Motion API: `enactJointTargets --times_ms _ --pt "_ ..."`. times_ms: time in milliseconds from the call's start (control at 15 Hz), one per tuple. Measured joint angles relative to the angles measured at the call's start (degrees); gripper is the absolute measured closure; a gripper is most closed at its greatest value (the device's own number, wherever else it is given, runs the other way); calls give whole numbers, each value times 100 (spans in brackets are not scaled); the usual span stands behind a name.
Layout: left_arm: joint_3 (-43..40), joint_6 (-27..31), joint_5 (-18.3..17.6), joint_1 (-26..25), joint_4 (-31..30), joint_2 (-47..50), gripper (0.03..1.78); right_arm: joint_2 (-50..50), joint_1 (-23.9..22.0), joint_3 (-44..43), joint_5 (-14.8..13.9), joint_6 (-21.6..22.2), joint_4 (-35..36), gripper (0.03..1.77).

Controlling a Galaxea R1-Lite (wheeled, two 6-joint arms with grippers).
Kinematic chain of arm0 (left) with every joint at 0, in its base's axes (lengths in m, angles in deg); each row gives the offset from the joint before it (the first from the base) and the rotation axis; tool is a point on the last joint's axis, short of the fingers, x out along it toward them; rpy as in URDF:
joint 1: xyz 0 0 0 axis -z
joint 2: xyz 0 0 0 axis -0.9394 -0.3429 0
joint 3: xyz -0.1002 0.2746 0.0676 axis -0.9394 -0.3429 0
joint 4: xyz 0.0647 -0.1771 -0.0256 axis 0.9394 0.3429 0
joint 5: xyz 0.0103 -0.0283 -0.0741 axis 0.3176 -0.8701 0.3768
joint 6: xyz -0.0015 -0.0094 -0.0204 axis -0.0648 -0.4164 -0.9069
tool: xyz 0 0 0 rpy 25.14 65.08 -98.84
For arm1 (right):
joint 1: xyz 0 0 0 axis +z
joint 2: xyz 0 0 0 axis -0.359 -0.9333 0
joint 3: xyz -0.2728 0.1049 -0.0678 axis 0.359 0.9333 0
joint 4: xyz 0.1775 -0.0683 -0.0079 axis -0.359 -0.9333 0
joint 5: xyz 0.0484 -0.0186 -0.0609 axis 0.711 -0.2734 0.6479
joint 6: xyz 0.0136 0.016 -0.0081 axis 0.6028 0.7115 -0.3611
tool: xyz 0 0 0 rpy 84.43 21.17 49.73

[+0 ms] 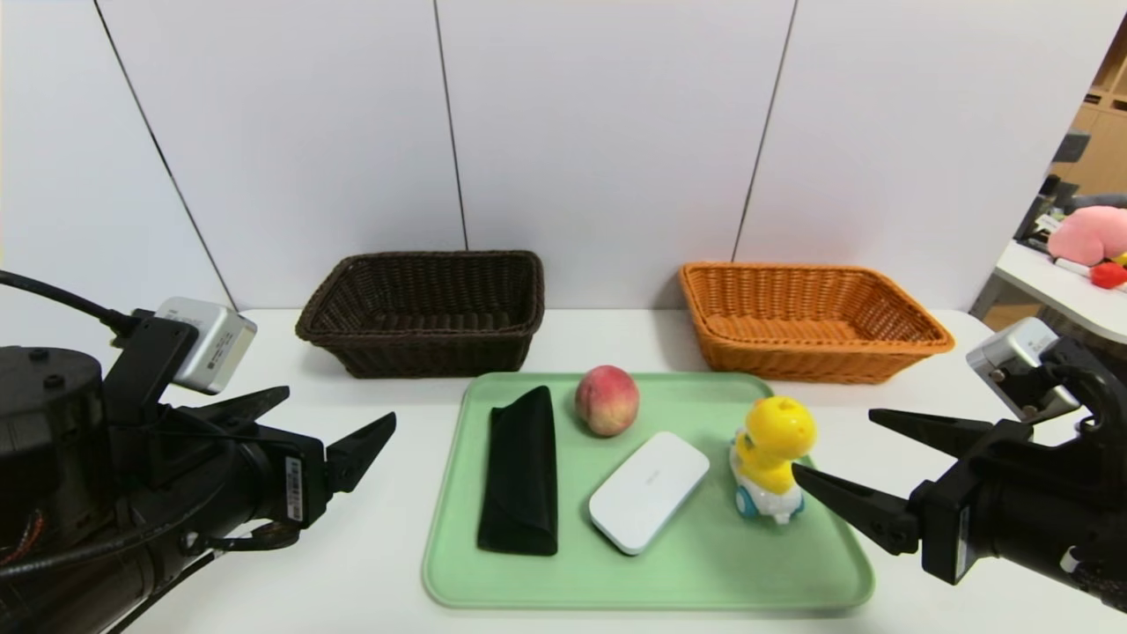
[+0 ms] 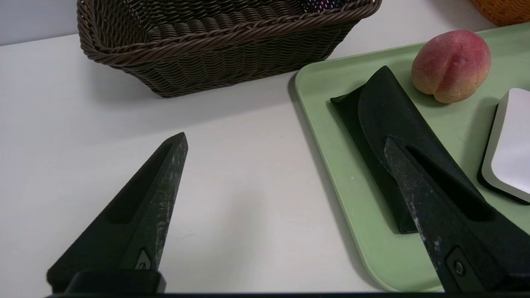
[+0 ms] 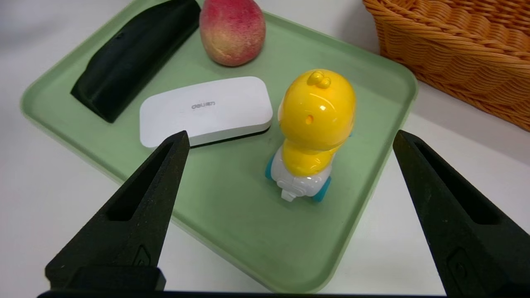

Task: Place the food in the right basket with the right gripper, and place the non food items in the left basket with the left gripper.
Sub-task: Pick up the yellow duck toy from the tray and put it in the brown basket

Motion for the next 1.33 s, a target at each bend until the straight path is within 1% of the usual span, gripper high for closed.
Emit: enactJointTargets --times_ms 67,133,267,667,733,933,1067,1200,1333 --pt "1 0 -1 0 0 -1 12 2 79 -122 -101 52 -269 10" --pt "11 0 0 0 0 -4 12 13 157 -271 -144 169 -562 10" --pt "20 5 0 0 -2 -11 12 35 322 -616 -336 501 -1215 10" --pt "0 5 10 23 0 -17 12 -28 1012 -1685 -1263 1387 -3074 10" --pt "-2 5 30 28 0 -20 12 -74 1085 -1786 -1357 1540 -3235 10" --pt "-5 11 57 44 6 -22 12 -323 1169 -1947 -1498 1872 -3304 10" --pt "-10 11 74 50 6 -23 12 -538 1213 -2039 -1704 2038 -3306 10" --pt "-10 21 90 52 9 -23 12 -692 1262 -2098 -1735 2143 -3362 10" --pt "-10 32 94 52 15 -23 12 -800 1298 -2178 -1730 2287 -3624 10"
